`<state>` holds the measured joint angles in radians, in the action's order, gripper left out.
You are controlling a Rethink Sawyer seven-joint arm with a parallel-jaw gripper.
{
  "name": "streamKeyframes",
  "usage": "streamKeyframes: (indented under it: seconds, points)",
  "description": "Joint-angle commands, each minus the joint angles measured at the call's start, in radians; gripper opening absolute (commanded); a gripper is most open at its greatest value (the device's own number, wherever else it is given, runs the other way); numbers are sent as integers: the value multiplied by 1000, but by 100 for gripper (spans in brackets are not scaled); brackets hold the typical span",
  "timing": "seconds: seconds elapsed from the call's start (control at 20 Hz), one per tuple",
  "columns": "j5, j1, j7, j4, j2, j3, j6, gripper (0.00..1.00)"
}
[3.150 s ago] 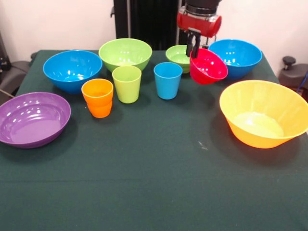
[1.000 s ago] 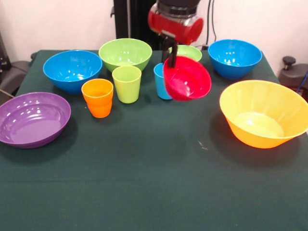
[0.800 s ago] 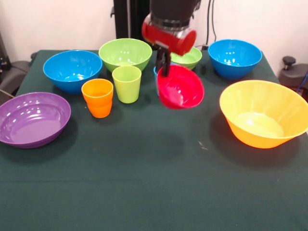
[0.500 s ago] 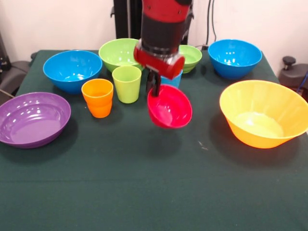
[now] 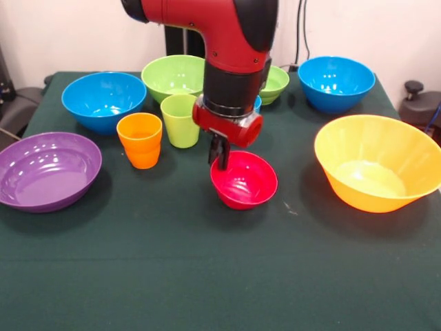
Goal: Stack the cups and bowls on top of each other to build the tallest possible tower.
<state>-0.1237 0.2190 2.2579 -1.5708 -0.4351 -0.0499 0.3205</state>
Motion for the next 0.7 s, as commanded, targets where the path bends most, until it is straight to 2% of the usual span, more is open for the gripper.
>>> streamKeyframes:
  seconds: [0.05,0.4,0.7]
  points:
    - [-67,3,26,34,89,114,-181,0]
    - [-104,24,5,30,133,116,-290,0]
    - [-105,25,0,63,148,130,-283,0]
